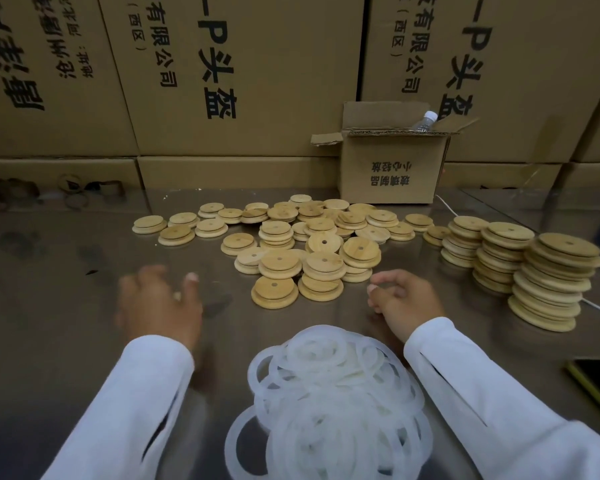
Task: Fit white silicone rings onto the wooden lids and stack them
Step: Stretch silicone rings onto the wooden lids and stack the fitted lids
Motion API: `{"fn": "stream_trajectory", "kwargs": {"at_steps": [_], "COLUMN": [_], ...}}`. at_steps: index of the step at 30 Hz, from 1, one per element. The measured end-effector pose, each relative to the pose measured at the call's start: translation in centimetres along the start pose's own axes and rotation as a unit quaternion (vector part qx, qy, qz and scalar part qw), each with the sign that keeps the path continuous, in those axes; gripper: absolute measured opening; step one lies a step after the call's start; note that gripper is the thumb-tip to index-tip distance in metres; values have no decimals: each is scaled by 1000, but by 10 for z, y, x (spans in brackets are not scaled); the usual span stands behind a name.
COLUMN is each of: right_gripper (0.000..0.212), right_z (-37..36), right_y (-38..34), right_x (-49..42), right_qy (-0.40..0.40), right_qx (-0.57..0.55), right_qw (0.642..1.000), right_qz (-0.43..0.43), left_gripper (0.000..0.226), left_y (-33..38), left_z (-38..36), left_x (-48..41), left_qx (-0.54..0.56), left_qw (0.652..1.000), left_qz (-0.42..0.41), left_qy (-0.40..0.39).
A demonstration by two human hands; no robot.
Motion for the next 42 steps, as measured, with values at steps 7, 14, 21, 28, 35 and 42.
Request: {"fn": "stream_trajectory", "kwargs": {"at_steps": [7,14,21,28,35,42], "right_gripper": [23,13,42,42,38,37], "right_z": [9,-14,-38,-40,-40,-19], "right_y": [-34,-39,-40,-36,-33,-51], "right_x": [-5,-36,-59,-58,-37,4], "right_qy": [-6,-48,-31,-58,-97,-173], "right_qx": [-43,51,348,342,98,-75], "right_qw": [993,994,934,934,987,982], "right_qz": [108,86,80,85,79,18], "left_gripper": [15,13,16,16,15,31], "left_y": [57,53,57,56,56,54], "left_z": [-28,-41,-39,-36,-37,-37], "left_x": [73,87,81,65,64,59], "left_qx": [189,167,308,393,431,433], "left_qw": [889,871,870,864,861,869], "left_qz": [-303,-313,-180,-61,8,53], "left_qy": [-286,-340,-341,-307,-270,-232]}}
Point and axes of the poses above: each hand's wrist, its own x-axis away from the middle knuckle, its own z-axis out of the back of the hand, y = z × x, the point moved 1 cm from there along -x, towards the middle knuckle, and after that the axes turned 4 degrees about -z, right-handed, at the moved point
